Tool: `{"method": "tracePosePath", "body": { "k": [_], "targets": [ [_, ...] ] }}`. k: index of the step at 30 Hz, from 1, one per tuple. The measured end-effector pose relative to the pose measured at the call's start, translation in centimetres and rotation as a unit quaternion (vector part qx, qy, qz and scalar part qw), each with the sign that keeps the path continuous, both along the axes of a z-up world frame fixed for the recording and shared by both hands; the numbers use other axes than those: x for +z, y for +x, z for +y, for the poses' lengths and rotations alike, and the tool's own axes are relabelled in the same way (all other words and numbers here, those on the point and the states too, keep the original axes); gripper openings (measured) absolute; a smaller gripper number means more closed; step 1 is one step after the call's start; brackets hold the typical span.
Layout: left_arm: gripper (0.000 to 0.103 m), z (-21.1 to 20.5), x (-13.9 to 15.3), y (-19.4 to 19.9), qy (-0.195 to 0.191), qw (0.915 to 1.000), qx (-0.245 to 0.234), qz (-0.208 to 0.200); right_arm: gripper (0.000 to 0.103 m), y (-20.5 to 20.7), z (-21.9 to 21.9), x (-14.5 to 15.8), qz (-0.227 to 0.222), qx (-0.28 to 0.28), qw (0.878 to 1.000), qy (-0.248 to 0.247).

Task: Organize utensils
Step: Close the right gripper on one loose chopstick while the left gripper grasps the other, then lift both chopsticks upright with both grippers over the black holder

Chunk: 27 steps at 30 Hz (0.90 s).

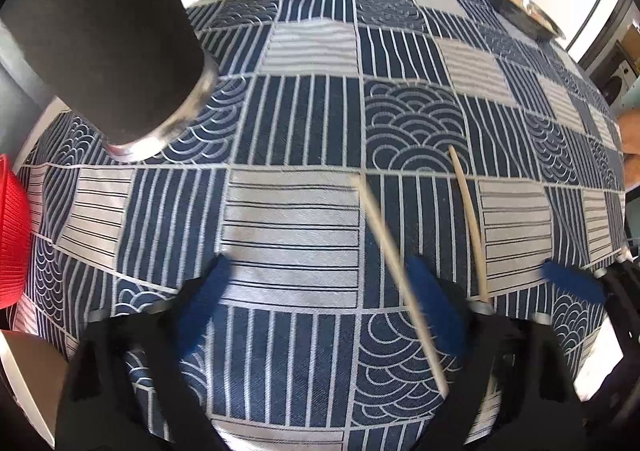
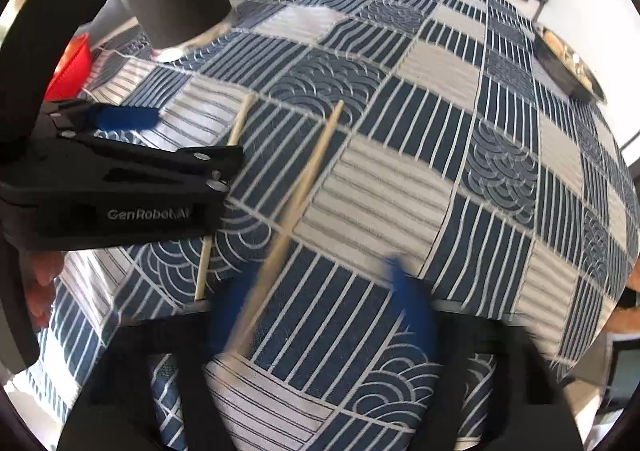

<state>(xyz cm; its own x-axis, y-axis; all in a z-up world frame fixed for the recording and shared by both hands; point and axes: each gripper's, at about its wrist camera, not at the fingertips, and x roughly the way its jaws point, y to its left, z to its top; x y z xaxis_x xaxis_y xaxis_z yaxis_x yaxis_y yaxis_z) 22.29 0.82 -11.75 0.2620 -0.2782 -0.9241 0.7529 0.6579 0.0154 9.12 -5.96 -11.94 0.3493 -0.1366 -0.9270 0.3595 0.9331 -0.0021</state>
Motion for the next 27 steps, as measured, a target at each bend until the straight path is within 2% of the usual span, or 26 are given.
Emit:
{"method": "tracePosePath", "body": {
  "k": [1, 3, 5, 6, 10, 13, 17, 20, 27],
  "targets": [
    [0.061, 0.2, 0.3, 0.2, -0.004, 1.0, 0.0, -0.003, 0.005, 0.0, -0.4, 0.1, 0.004, 0.001, 1.0, 0.004],
    [0.029, 0.9, 0.7, 1.1, -0.006, 0.9999, 0.008, 0.002, 0.005, 0.0, -1.5, 0.2, 0.01, 0.007, 1.0, 0.024],
    [0.01, 1.9, 0.8, 2.1, -0.015, 0.9993, 0.027, 0.019, 0.004, -0.1, -2.5, 0.3, 0.014, 0.01, 0.999, 0.045],
    [0.007, 2.6, 0.9, 2.8, -0.027, 0.998, 0.041, 0.039, 0.004, -0.1, -2.8, 0.3, 0.017, 0.008, 0.999, 0.046],
    [0.005, 4.2, 0.9, 3.3, -0.04, 0.9947, 0.061, 0.073, 0.004, -0.5, -4.6, 0.8, 0.02, 0.01, 0.998, 0.064],
    [0.005, 5.6, 0.8, 2.9, -0.048, 0.9911, 0.085, 0.09, 0.004, -0.5, -5.8, 1.6, 0.025, 0.025, 0.998, 0.059],
    [0.005, 7.5, 0.7, 2.4, -0.034, 0.9877, 0.12, 0.095, 0.005, -0.2, -7.5, 2.6, 0.032, 0.051, 0.996, 0.063],
    [0.005, 9.5, 0.7, 2.2, -0.036, 0.9798, 0.167, 0.105, 0.005, -0.1, -8.4, 3.1, 0.036, 0.07, 0.995, 0.065],
    [0.005, 12.9, 1.5, 0.8, -0.017, 0.9681, 0.229, 0.101, 0.005, 0.5, -10.6, 4.4, 0.031, 0.113, 0.991, 0.06]
  ]
}}
